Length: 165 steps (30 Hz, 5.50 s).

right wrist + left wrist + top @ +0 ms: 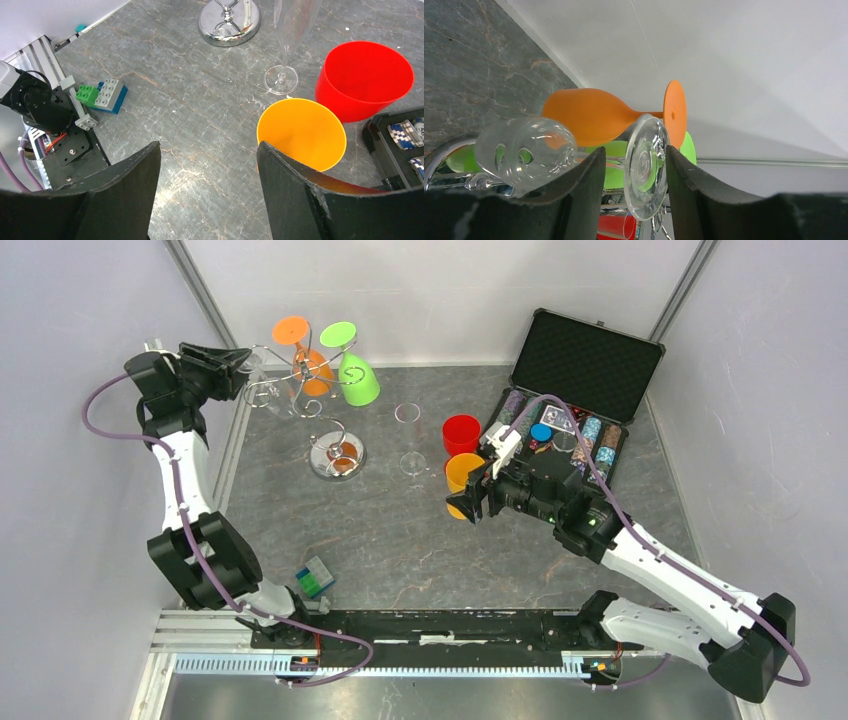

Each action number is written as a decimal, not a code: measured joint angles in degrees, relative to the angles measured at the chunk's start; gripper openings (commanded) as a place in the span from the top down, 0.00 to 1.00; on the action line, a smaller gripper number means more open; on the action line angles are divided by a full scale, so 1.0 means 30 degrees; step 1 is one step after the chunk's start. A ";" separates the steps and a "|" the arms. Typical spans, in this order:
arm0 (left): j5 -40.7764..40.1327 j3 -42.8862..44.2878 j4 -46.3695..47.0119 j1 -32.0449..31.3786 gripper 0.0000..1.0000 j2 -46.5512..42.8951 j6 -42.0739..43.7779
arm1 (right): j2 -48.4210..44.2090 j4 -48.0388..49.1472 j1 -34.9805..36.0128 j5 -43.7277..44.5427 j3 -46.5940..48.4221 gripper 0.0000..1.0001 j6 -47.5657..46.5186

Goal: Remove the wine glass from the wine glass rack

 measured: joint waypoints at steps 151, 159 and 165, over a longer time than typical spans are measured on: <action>-0.0248 -0.9486 -0.4568 -0.4437 0.98 -1.8338 -0.3599 | -0.0073 1.8374 0.0335 -0.5275 -0.7359 0.12 0.4087; 0.1275 -1.0295 -0.2958 -0.5668 0.98 -1.8826 -0.4867 | 0.4583 2.2046 0.1443 -0.5530 -0.5115 0.13 0.3388; 0.2470 -1.0673 -0.1741 -0.6062 0.98 -1.8841 -0.5632 | 0.7504 2.1551 0.2805 -0.5107 -0.0823 0.13 0.2047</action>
